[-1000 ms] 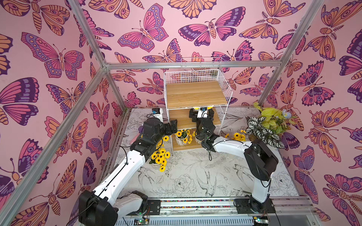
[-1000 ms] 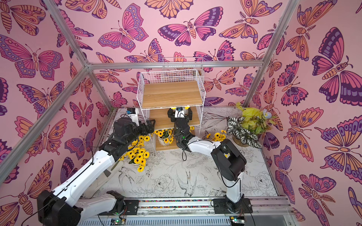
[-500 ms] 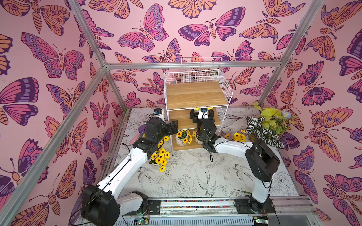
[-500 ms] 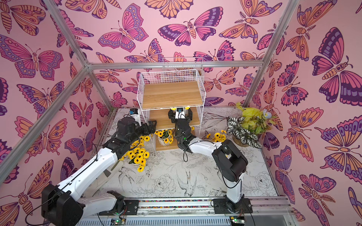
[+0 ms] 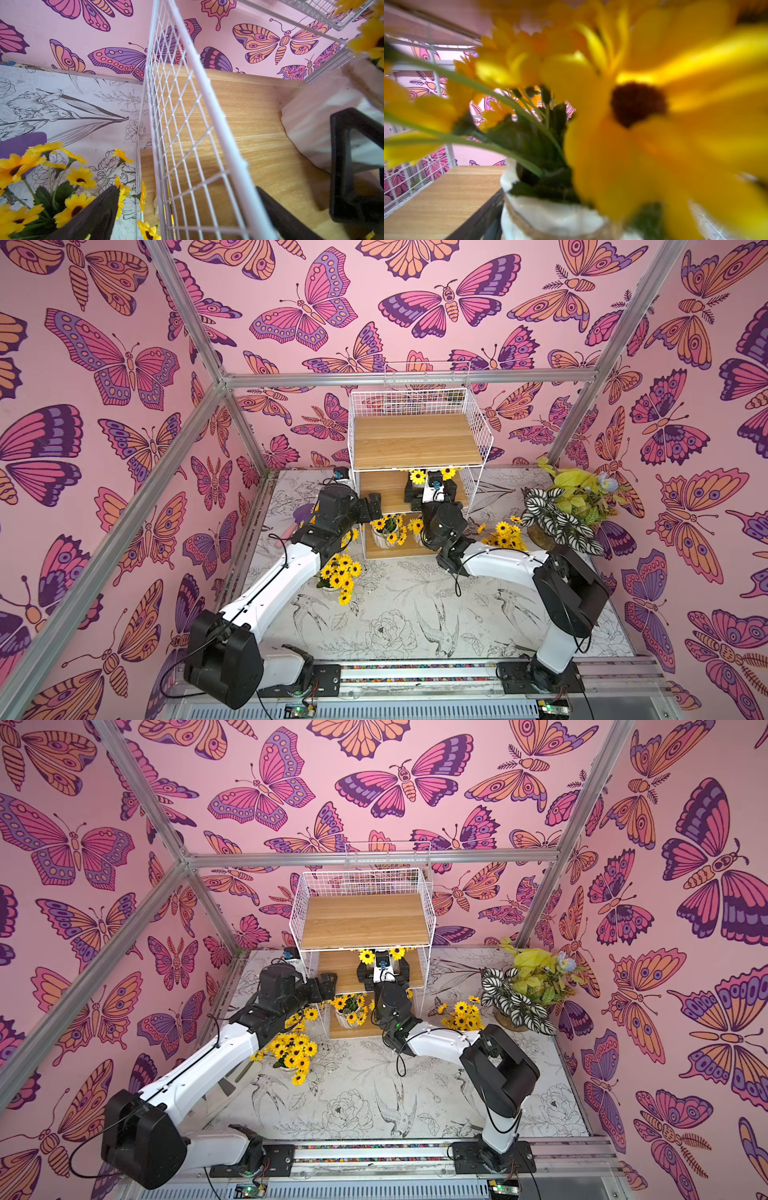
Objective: Take the sunflower pots off the shelves
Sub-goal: Pick up the sunflower pot from the shelf.
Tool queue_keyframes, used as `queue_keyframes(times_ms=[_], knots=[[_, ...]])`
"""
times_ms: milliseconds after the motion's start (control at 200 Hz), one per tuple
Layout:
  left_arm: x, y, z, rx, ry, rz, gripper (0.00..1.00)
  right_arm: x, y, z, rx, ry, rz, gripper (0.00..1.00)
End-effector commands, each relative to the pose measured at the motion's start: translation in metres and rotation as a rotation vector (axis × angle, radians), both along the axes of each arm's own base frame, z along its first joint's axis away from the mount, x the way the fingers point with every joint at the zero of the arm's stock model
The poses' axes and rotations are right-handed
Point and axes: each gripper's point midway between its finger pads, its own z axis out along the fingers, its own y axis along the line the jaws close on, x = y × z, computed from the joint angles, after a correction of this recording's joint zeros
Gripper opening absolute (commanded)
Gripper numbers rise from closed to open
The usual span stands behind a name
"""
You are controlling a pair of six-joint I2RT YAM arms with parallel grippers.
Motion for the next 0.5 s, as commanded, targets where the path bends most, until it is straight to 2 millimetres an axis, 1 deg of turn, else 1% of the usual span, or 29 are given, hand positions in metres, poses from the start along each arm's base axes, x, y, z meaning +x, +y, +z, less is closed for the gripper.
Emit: queue_keyframes(times_ms=[0, 140, 275, 345, 416, 456, 466, 496], knots=[[0.014, 0.003, 0.019, -0.001, -0.058, 0.029, 0.99, -0.005, 0.015, -0.039, -0.121, 0.086, 0.069, 0.52], [0.016, 0.004, 0.023, -0.003, -0.066, 0.037, 0.99, -0.014, 0.017, -0.042, -0.125, 0.101, 0.128, 0.51], [0.016, 0.006, 0.026, -0.002, -0.072, 0.046, 0.99, -0.028, 0.019, -0.032, -0.121, 0.118, 0.19, 0.46], [0.016, 0.005, 0.028, -0.009, -0.075, 0.042, 0.99, -0.034, 0.02, -0.03, -0.128, 0.136, 0.226, 0.43], [0.016, 0.004, 0.028, -0.014, -0.074, 0.038, 0.99, -0.041, 0.019, -0.024, -0.126, 0.134, 0.25, 0.42], [0.015, 0.003, 0.028, -0.017, -0.072, 0.035, 0.99, -0.043, 0.019, -0.028, -0.132, 0.146, 0.255, 0.42], [0.015, 0.003, 0.028, -0.018, -0.072, 0.034, 0.99, -0.046, 0.016, -0.019, -0.118, 0.132, 0.258, 0.42], [0.014, 0.003, 0.027, -0.02, -0.07, 0.033, 0.99, -0.049, 0.013, -0.013, -0.111, 0.127, 0.262, 0.42]])
